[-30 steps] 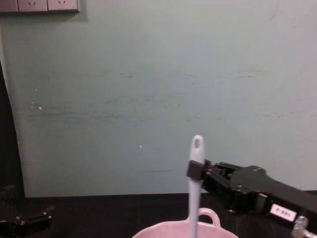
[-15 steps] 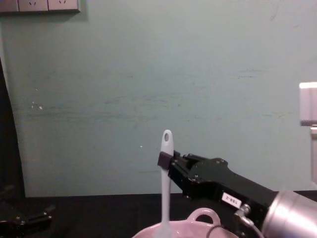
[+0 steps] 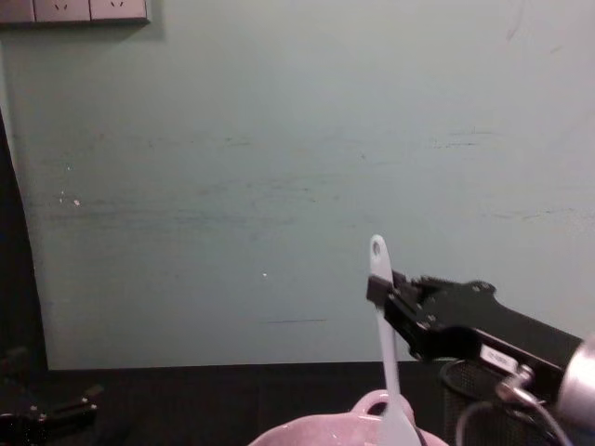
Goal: Use the one hand to pick up the spoon and stir the clear water in the bowl.
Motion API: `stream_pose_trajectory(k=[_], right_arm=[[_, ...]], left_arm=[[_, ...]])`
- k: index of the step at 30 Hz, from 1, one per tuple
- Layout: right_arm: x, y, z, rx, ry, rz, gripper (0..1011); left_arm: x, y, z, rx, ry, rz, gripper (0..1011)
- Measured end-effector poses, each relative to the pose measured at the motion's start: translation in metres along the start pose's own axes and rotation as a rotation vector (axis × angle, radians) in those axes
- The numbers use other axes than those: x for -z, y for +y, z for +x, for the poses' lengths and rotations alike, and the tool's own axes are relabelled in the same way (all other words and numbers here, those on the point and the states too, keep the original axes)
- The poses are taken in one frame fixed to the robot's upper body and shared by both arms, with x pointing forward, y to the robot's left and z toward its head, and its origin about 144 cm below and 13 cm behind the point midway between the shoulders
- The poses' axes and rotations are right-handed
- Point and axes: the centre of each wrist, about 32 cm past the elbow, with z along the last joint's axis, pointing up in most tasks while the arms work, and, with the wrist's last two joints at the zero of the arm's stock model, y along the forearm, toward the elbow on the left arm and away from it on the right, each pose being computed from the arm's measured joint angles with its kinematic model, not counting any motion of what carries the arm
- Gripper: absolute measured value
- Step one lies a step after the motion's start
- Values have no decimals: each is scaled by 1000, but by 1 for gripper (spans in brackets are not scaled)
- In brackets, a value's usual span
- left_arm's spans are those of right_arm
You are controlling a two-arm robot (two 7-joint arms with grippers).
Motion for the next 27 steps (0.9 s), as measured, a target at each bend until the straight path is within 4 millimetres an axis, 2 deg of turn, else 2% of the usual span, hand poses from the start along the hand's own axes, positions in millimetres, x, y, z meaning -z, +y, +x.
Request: stream_pose_trajectory(k=[6, 12, 19, 27], right_arm=[[-10, -19, -7, -70, 71, -44, 116], [-12, -20, -17, -134, 159, -54, 114], [-9, 1, -30, -183, 221, -31, 114], [3, 27, -31, -141, 176, 5, 114]], left_arm=[[0, 0, 0, 0, 0, 0, 1011], [0, 0, 0, 0, 0, 0, 1011], [0, 0, 0, 0, 0, 0, 1011], [0, 0, 0, 0, 0, 0, 1011]])
